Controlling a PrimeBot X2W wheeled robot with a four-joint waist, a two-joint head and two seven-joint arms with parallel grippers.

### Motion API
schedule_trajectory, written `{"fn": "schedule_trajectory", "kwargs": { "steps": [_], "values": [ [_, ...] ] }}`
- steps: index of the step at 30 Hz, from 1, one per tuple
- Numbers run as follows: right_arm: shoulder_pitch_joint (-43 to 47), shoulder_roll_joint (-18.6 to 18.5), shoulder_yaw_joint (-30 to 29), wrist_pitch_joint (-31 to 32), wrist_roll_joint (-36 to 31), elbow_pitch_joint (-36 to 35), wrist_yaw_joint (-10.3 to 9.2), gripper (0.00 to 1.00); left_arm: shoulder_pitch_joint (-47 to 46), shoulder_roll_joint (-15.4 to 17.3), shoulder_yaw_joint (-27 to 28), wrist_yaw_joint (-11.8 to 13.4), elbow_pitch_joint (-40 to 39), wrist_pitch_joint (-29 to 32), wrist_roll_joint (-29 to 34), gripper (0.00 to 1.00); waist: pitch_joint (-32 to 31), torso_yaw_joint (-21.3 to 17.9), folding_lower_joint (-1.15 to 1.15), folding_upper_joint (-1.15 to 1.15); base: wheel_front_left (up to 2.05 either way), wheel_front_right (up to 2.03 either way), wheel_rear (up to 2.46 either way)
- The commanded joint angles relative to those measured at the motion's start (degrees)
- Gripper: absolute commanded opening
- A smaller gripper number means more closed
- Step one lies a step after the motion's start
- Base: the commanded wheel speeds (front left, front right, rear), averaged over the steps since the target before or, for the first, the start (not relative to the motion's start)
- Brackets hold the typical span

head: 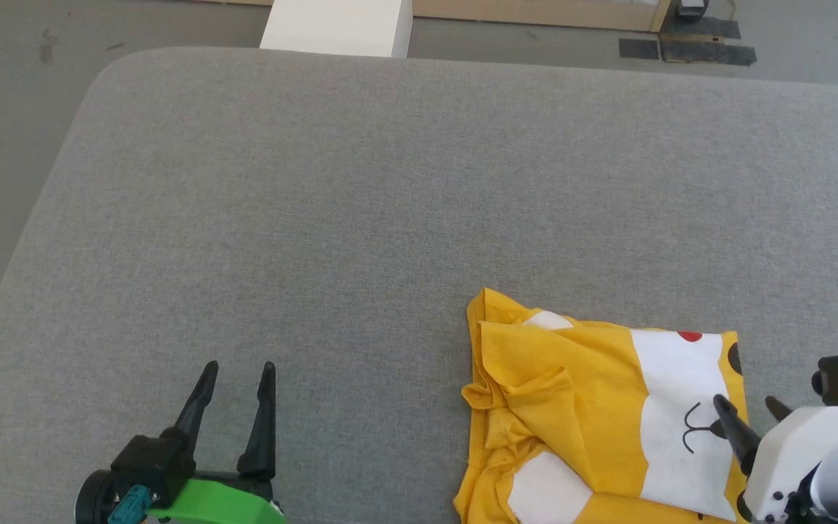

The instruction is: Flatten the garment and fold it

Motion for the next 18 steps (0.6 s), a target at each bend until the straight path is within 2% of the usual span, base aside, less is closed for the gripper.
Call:
{"fn": "schedule_trajectory", "kwargs": {
  "steps": [1,11,12,13,18],
  "values": [
    [-0.56,0.61,-0.31,-0.61,-0.24,1.18,-0.08,1.0,-1.19,0.43,0.0,-0.06,-0.08,-0.07,0.27,1.0,0.4,0.35,0.0,0.0,0.0,0.0,0.0],
    [-3.67,2.74,-2.32,-1.33,0.5,10.54,-0.08,1.0,-2.09,1.3,-0.25,0.06,-0.23,0.48,0.32,1.0,1.32,2.09,0.0,0.0,0.0,0.0,0.0],
    [-3.89,3.1,-2.47,-1.19,1.12,11.06,-0.08,0.56,-2.1,1.35,-0.29,0.06,-0.26,0.53,0.3,1.0,1.37,2.19,0.0,0.0,0.0,0.0,0.0],
    [-4.14,3.53,-2.67,-0.95,1.93,11.6,-0.08,0.0,-2.15,1.4,-0.34,0.08,-0.3,0.59,0.28,1.0,1.43,2.3,0.0,0.0,0.0,0.0,0.0],
    [-4.74,3.71,-1.97,-0.6,2.42,12.02,-0.08,0.0,-2.58,1.54,-0.62,0.19,-0.57,0.63,0.34,1.0,1.72,2.29,0.0,0.0,0.0,0.0,0.0]
  ]
}}
